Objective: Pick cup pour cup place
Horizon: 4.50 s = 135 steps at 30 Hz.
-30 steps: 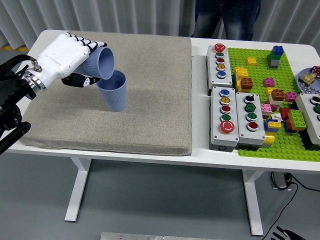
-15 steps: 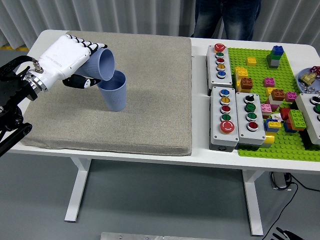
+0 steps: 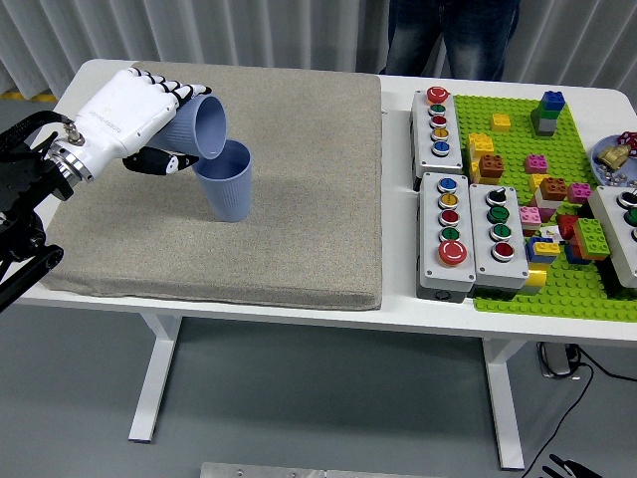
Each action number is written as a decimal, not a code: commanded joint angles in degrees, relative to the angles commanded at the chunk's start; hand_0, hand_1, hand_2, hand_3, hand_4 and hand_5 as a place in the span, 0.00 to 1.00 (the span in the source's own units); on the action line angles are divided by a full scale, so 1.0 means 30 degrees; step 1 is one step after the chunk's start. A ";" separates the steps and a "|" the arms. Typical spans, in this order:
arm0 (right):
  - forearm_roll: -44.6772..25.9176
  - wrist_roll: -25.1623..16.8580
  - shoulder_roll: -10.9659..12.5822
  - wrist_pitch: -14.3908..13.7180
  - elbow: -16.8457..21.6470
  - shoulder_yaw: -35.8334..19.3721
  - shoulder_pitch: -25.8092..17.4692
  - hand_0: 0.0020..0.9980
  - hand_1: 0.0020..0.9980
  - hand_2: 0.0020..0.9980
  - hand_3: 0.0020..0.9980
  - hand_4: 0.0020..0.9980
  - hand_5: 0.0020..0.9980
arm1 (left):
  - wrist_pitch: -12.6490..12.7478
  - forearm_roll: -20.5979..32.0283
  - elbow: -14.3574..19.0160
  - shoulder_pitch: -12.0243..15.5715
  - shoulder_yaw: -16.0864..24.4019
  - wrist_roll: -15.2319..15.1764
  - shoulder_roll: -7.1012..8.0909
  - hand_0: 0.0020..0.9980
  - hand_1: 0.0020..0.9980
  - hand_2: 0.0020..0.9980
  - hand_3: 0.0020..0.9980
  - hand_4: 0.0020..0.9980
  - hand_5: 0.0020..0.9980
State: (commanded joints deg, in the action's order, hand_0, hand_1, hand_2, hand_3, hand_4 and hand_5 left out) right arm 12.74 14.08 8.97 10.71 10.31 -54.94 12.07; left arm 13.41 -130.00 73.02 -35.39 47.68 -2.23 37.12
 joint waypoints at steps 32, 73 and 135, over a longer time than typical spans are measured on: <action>-0.0077 0.0058 -0.0113 -0.0078 0.0000 0.0099 0.0041 0.76 0.70 0.71 0.61 0.16 0.34 | 0.0550 0.4854 -0.1154 0.1210 0.2325 -0.2334 -0.1378 0.44 0.52 0.60 0.58 0.50 0.00; 0.0281 0.0219 -0.0460 -0.0241 0.0000 0.0001 0.0037 0.76 0.70 0.71 0.61 0.16 0.33 | 0.1036 1.7930 -0.5499 0.5791 0.8592 -0.6082 -0.8811 0.48 0.54 0.60 0.58 0.51 0.00; 0.0931 0.0348 -0.0512 -0.0105 0.0000 -0.0546 -0.0041 0.76 0.70 0.71 0.60 0.16 0.32 | 0.0634 1.6714 -0.5828 0.7170 0.9884 -0.6932 -0.9998 0.73 0.79 0.97 0.98 0.94 0.41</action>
State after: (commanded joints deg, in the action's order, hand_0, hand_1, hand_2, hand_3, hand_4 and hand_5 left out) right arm 15.54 15.12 7.43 10.40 10.31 -56.58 11.94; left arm 15.31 -79.86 55.53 -13.88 77.33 -23.03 7.13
